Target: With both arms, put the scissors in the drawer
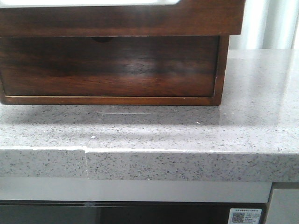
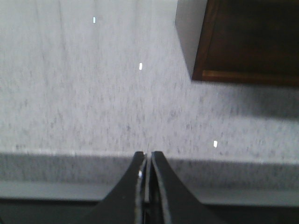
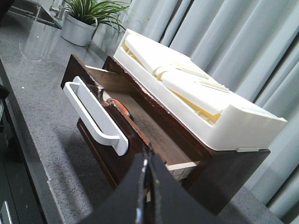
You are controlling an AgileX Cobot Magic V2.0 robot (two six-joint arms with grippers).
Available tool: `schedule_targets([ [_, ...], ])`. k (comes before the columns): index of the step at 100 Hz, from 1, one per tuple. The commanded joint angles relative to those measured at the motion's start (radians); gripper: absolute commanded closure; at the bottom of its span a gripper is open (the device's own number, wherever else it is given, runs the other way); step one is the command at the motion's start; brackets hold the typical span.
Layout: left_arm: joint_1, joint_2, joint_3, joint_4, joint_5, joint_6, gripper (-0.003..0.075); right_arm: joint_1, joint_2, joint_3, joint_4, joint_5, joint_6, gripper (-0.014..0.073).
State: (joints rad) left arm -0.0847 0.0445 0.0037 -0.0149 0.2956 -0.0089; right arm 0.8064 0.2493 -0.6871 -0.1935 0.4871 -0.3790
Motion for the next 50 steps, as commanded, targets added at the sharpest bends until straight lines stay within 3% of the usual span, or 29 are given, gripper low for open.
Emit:
schedule_targets([
  [1,0.002,0.010,0.022,-0.016,-0.035,-0.015,0.0739,-0.006,0.010,-0.021,-0.015,-0.081,0.001,0.0613],
  [50,0.002,0.010,0.022,-0.025,-0.033,-0.015,0.0739,-0.006,0.010,-0.021,-0.015,-0.081,0.001,0.0613],
])
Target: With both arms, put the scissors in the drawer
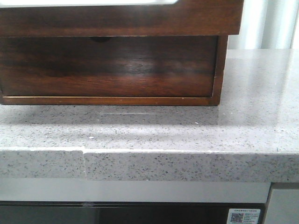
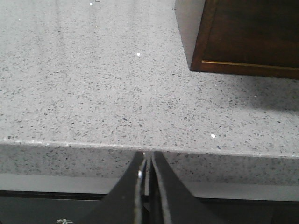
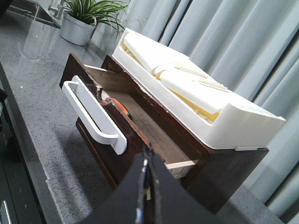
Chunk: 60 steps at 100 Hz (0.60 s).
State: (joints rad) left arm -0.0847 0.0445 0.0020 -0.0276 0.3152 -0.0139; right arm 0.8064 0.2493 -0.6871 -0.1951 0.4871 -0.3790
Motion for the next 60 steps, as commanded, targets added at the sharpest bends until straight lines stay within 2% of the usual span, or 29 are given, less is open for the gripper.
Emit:
schedule_targets([
  [1,0.002,0.010,0.023,-0.012,-0.053,-0.010,0.0739,-0.006,0.010,-0.021,-0.013,-0.081,0.001,0.0613],
  [51,0.002,0.010,0.023,-0.012,-0.053,-0.010,0.0739,-0.009,0.006,0.017,-0.018,-0.053,0.001,0.0613],
  [60,0.002,0.010,0.023,-0.012,-0.053,-0.010,0.0739,-0.059,-0.004,0.060,-0.041,-0.087,0.102,0.0613],
])
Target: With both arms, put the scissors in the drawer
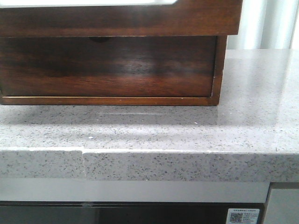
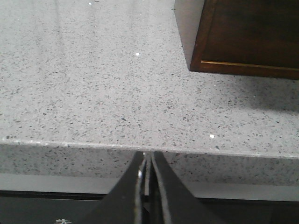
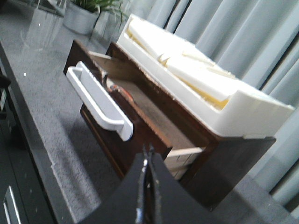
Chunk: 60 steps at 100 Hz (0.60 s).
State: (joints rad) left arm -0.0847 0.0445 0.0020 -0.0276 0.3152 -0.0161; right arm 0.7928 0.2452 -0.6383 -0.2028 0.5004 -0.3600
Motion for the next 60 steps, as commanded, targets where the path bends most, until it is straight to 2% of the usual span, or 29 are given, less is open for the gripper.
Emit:
schedule_targets([
  [1,0.002,0.010,0.023,-0.012,-0.053,-0.008,0.0739,-0.052,-0.002,0.016,-0.034,-0.105,0.094,0.0613],
  [9,0.002,0.010,0.023,-0.012,-0.053,-0.008,0.0739,-0.163,-0.012,0.084,-0.034,-0.199,0.186,0.0613],
  [17,0.002,0.010,0.023,-0.012,-0.053,-0.008,0.0739,-0.280,-0.025,0.175,-0.018,-0.380,0.188,0.0613],
  [29,0.002,0.010,0.023,-0.012,-0.053,-0.008,0.0739,-0.443,-0.057,0.354,0.177,-0.629,0.194,0.0613],
  [35,0.002,0.010,0.023,-0.012,-0.053,-0.008,0.0739,-0.510,-0.074,0.443,0.221,-0.717,0.194,0.0613],
  [44,0.002,0.010,0.023,-0.012,-0.053,-0.008,0.0739,-0.589,-0.113,0.523,0.223,-0.706,0.194,0.0613],
  [60,0.002,0.010,0.023,-0.012,-0.053,-0.008,0.0739,-0.670,-0.194,0.585,0.223,-0.539,0.228,0.0613],
])
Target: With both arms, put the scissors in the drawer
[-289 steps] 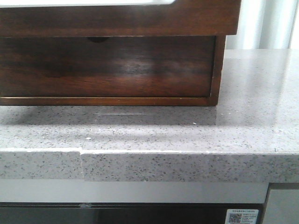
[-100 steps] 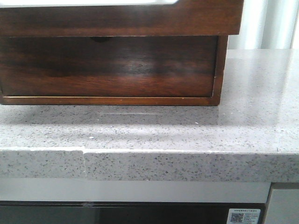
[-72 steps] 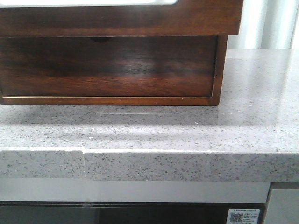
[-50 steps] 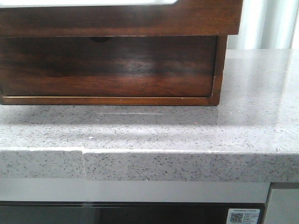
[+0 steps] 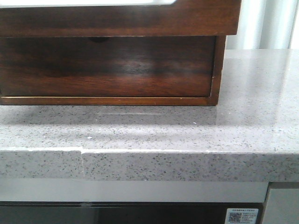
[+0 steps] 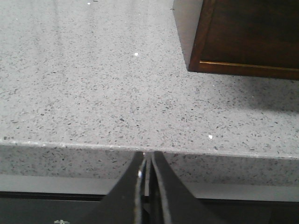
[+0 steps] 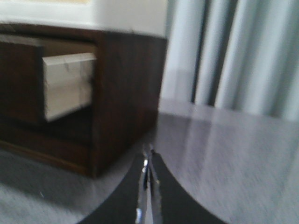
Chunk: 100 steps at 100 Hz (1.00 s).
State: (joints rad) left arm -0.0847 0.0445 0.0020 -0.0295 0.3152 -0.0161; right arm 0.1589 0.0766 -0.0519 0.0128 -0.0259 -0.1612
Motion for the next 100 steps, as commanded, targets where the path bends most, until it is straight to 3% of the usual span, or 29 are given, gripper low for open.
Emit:
schedule_targets([
  [1,0.002,0.010,0.023,-0.010,-0.053,-0.008,0.0739,-0.042,-0.029,0.005,0.008,-0.005,0.034,0.0613],
  [14,0.002,0.010,0.023,-0.010,-0.053,-0.008,0.0739,-0.070,-0.090,0.082,0.008,-0.006,0.105,0.0613],
  [17,0.002,0.010,0.023,-0.010,-0.053,-0.008,0.0739,-0.070,-0.102,0.077,0.006,0.070,0.110,0.0613],
  [45,0.002,0.010,0.023,-0.010,-0.053,-0.008,0.0739,-0.070,-0.105,0.077,-0.001,0.329,0.110,0.0613],
  [100,0.002,0.010,0.023,-0.010,-0.053,-0.008,0.0739,-0.070,-0.105,0.077,-0.003,0.328,0.110,0.0613],
])
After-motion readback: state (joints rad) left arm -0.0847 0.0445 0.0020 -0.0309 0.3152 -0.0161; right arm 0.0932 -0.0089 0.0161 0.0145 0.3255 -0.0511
